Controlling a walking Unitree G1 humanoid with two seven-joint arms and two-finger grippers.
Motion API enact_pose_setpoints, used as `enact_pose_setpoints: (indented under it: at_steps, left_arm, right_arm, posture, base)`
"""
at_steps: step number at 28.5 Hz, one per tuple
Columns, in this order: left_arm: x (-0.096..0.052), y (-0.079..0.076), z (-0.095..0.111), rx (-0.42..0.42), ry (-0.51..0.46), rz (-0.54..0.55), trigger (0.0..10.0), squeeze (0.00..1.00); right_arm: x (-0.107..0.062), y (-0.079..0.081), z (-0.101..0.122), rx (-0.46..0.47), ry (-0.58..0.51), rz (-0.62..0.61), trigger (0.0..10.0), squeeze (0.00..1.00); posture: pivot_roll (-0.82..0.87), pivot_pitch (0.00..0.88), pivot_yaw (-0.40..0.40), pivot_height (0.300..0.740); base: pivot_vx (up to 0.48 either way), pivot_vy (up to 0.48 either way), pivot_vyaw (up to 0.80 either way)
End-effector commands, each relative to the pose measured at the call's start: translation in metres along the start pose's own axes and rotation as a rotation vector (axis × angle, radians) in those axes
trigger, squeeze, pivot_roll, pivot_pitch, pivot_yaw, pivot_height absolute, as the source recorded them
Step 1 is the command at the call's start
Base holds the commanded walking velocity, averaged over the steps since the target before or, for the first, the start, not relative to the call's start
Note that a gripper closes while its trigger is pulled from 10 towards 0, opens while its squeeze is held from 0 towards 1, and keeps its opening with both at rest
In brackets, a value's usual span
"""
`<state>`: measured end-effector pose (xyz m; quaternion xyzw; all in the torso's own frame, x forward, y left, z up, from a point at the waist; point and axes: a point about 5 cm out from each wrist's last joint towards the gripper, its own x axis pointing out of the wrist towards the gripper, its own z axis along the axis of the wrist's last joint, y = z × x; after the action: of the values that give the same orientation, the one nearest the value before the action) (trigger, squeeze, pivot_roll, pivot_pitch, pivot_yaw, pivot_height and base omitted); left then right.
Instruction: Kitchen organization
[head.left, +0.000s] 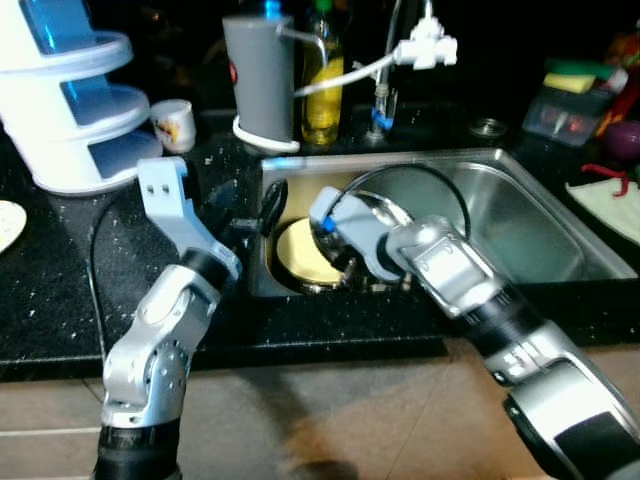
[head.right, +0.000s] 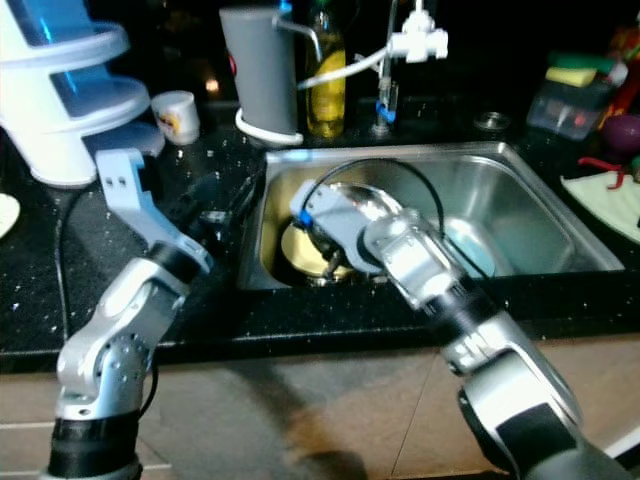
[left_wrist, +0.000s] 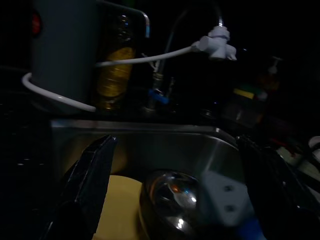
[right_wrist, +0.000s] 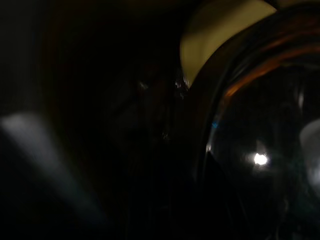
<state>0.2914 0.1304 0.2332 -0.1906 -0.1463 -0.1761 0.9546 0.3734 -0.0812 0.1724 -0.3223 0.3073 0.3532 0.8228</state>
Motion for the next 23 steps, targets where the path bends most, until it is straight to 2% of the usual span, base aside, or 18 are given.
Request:
enact_pose_setpoints:
  at_steps: [1,10,17,18,22,23]
  left_arm:
    - [0.001,-0.003,0.003,0.009,-0.002,-0.006,10.0,0.0]
    - [0.002,-0.009,0.005,0.012,-0.009,-0.017,10.0,0.0]
    - [0.0,-0.012,0.007,0.019,-0.004,-0.018,10.0,0.0]
    - [-0.001,-0.012,0.007,0.018,-0.003,-0.015,10.0,0.0]
    - [-0.002,-0.011,0.008,0.022,-0.002,-0.011,10.0,0.0]
    - [-0.002,-0.01,0.008,0.029,-0.002,-0.006,10.0,0.0]
  right_arm:
    - [0.008,-0.004,0.001,-0.012,0.03,-0.066,10.0,0.0]
    - [0.026,-0.001,-0.01,0.069,0.057,-0.174,10.0,0.0]
    - [0.035,0.006,-0.012,0.087,0.053,-0.182,10.0,0.0]
    - [0.035,0.005,-0.007,0.129,0.013,-0.182,10.0,1.0]
    - [0.032,0.002,0.005,0.185,-0.089,-0.195,10.0,1.0]
    - [0.028,-0.002,0.014,0.255,-0.179,-0.189,10.0,0.8]
  posture:
    - [0.03,0.0,-0.027,0.74]
    - [0.06,0.0,-0.039,0.74]
    - [0.08,0.0,-0.047,0.74]
    - [0.08,0.001,-0.048,0.74]
    - [0.08,0.002,-0.043,0.74]
    - [0.07,0.0,-0.04,0.74]
  base:
    - [0.0,0.0,0.0]
    - [0.0,0.0,0.0]
    - [0.0,0.0,0.0]
    - [0.0,0.0,0.0]
    - [0.0,0.0,0.0]
    - [0.0,0.0,0.0]
